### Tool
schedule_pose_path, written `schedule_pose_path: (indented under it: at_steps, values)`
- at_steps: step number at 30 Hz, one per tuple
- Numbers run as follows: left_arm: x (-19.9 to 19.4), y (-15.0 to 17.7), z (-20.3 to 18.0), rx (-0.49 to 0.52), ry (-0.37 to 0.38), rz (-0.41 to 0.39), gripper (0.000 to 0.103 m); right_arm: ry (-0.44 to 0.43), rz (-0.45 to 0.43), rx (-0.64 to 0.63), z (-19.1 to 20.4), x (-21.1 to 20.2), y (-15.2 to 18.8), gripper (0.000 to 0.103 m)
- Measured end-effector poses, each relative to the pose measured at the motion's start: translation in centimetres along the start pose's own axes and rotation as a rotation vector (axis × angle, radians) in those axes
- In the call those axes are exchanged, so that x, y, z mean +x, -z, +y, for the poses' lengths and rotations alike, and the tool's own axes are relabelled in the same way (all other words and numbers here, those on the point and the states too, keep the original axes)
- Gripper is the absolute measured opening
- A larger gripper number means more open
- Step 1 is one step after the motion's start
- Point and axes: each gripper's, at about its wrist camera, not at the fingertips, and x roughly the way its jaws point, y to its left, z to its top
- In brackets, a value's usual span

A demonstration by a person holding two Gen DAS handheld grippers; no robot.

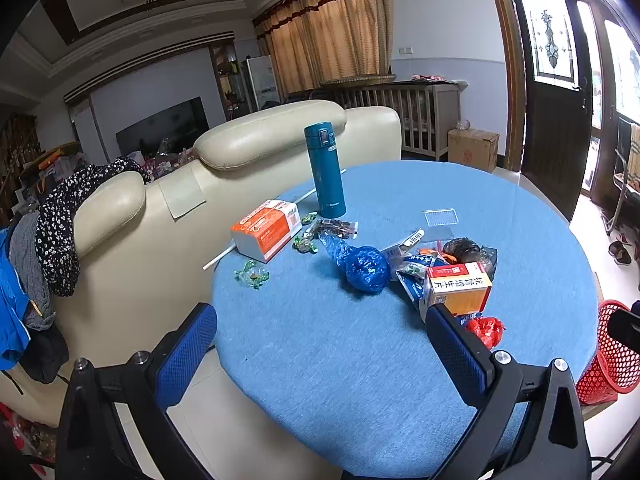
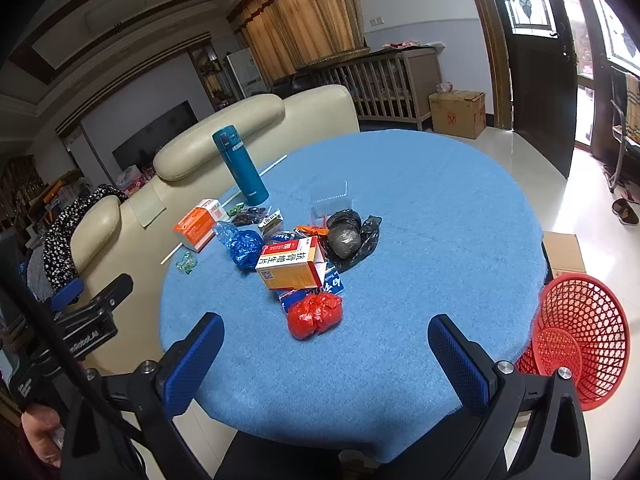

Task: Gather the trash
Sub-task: 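Grasp the red plastic bag with the right tool while the left tool grasps the white medicine box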

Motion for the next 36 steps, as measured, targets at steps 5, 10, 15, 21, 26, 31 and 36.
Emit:
schedule_pose_path:
  at_steps: [5, 10, 15, 21, 26, 31, 36]
  values:
    - [0.6, 0.3, 0.0, 0.003, 0.0, 0.012, 0.103, -0.008, 0.046, 0.014, -0.1, 1.7, -0.8, 0.103]
    - [2.3, 0.9, 0.3, 0.005, 0.021, 0.044, 0.103, -0.029, 0.109, 0.01, -0.4, 4.8, -1.0, 0.103]
    - [6.1, 1.1, 0.7, 0.02, 0.133, 0.105, 0.103, -0.056, 0.199, 0.026, -1.1, 9.9, -0.6, 0.088]
    - [9.6, 0.6, 0.4, 0.018, 0.241, 0.164, 0.103, -0.079, 0.307, 0.025, -0.7, 16.5, -0.2, 0.087]
    - [11.3, -1.0, -0.9, 0.073, 0.328, 0.152, 0.103, -0.113, 0.404, 0.048, -0.3, 21.1, 0.4, 0.085]
    - [13.0, -2.7, -2.9, 0.147, 0.423, 0.145, 0.103, -0.112, 0.419, 0.034, 0.5, 22.4, 0.9, 0.06]
    - [14.9, -3.4, -6.3, 0.258, 0.505, 0.157, 0.103, -0.129, 0.409, 0.081, -1.6, 21.2, 1.2, 0.057]
